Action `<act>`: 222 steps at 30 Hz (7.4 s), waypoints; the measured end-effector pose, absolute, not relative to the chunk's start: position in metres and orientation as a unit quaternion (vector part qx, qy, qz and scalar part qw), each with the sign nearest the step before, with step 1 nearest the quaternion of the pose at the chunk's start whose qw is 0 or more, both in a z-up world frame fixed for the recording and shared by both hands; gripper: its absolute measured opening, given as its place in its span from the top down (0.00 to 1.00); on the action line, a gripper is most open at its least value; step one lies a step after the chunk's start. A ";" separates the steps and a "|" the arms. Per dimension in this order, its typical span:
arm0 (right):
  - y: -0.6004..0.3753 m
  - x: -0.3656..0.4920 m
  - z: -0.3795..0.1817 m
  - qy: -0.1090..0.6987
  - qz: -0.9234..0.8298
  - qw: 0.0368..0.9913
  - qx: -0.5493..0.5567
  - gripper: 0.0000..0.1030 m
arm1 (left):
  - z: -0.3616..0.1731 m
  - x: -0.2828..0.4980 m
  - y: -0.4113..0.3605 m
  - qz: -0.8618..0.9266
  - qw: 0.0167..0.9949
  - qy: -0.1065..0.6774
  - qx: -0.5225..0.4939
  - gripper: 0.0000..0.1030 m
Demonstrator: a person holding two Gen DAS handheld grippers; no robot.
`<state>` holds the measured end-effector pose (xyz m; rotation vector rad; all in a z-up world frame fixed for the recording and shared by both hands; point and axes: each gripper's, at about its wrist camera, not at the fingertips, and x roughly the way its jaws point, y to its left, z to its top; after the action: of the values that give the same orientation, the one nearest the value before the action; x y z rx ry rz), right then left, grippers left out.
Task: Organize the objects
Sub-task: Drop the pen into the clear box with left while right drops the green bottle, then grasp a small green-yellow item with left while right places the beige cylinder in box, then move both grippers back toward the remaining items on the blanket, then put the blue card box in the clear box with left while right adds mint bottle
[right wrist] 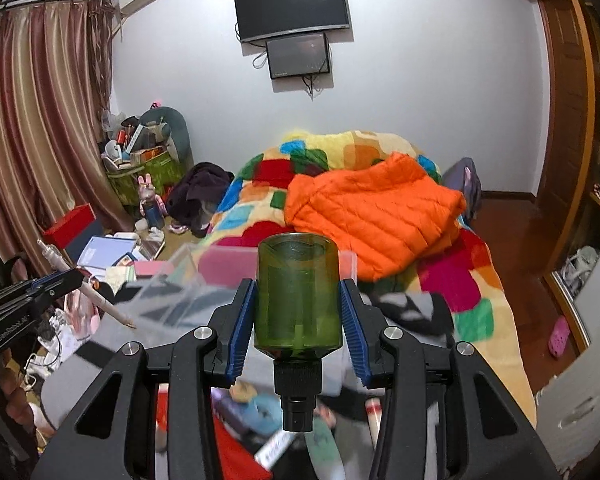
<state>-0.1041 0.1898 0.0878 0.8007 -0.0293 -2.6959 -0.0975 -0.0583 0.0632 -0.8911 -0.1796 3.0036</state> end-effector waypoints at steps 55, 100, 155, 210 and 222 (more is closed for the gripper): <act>0.202 -0.114 0.040 0.079 -0.922 0.151 0.348 0.36 | -0.016 -0.114 -0.049 0.913 0.010 -0.012 -0.407 0.35; 0.231 -0.098 0.037 0.018 -0.931 0.131 0.340 0.87 | 0.004 -0.111 -0.054 0.929 0.006 -0.055 -0.367 0.85; 0.137 -0.136 0.034 0.081 -0.897 0.224 0.373 0.54 | 0.012 -0.161 -0.023 0.923 0.035 -0.027 -0.382 0.30; 0.233 -0.057 -0.013 0.029 -0.903 0.149 0.402 0.86 | -0.048 -0.056 -0.065 0.913 -0.013 -0.050 -0.404 0.74; 0.211 -0.082 0.027 0.029 -0.920 0.174 0.350 0.86 | 0.004 -0.073 -0.051 0.935 0.011 -0.064 -0.349 0.74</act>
<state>-0.0817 0.2109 0.0273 0.9910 0.0820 -2.6088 -0.0729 -0.0512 0.0039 -1.0889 -0.1994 2.9175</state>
